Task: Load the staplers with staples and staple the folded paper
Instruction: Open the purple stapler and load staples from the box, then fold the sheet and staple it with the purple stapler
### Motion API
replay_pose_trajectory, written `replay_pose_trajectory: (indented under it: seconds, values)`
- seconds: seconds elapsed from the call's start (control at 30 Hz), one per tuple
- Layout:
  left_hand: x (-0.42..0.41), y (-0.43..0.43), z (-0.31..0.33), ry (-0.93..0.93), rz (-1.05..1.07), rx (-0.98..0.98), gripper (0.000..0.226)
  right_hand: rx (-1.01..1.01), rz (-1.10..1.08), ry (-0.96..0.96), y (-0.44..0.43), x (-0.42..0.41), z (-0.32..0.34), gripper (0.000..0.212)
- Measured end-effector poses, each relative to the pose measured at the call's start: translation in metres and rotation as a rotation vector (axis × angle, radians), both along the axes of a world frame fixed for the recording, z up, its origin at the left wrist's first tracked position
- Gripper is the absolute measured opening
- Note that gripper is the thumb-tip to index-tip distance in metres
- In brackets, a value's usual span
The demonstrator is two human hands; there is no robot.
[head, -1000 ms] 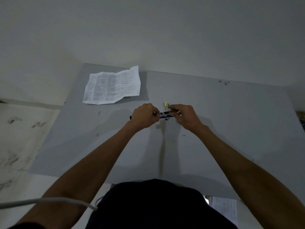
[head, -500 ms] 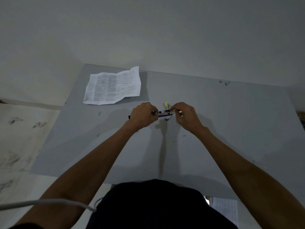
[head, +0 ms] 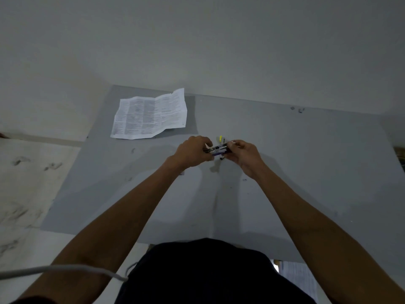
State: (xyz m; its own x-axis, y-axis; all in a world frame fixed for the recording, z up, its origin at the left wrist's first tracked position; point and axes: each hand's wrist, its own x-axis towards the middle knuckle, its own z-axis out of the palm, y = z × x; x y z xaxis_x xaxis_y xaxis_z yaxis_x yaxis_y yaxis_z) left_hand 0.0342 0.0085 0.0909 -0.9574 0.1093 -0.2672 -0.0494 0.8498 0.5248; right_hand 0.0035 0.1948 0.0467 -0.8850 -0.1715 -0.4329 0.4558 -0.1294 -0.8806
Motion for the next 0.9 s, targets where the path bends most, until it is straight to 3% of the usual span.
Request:
replay_pose_trajectory:
  seconds: [0.13, 0.27, 0.43, 0.63, 0.9]
  values:
    - [-0.006, -0.013, 0.009, -0.071, -0.080, -0.155, 0.030, 0.068, -0.051, 0.002, 0.004, 0.002, -0.003, 0.014]
    - [-0.009, -0.008, 0.019, 0.043, -0.054, -0.050, 0.031, 0.109, -0.008, 0.048, -0.003, 0.005, -0.007, 0.012]
    - [-0.008, 0.007, 0.020, 0.152, 0.024, 0.097, 0.053, 0.085, 0.057, 0.068, -0.013, 0.008, -0.003, 0.019]
    - [-0.003, 0.012, 0.011, 0.155, 0.083, 0.089, 0.036, -0.097, 0.052, -0.094, -0.015, 0.006, 0.002, 0.038]
    - [0.005, 0.012, -0.021, 0.159, 0.083, 0.075, 0.042, -0.038, 0.115, -0.069, -0.025, 0.009, -0.004, 0.019]
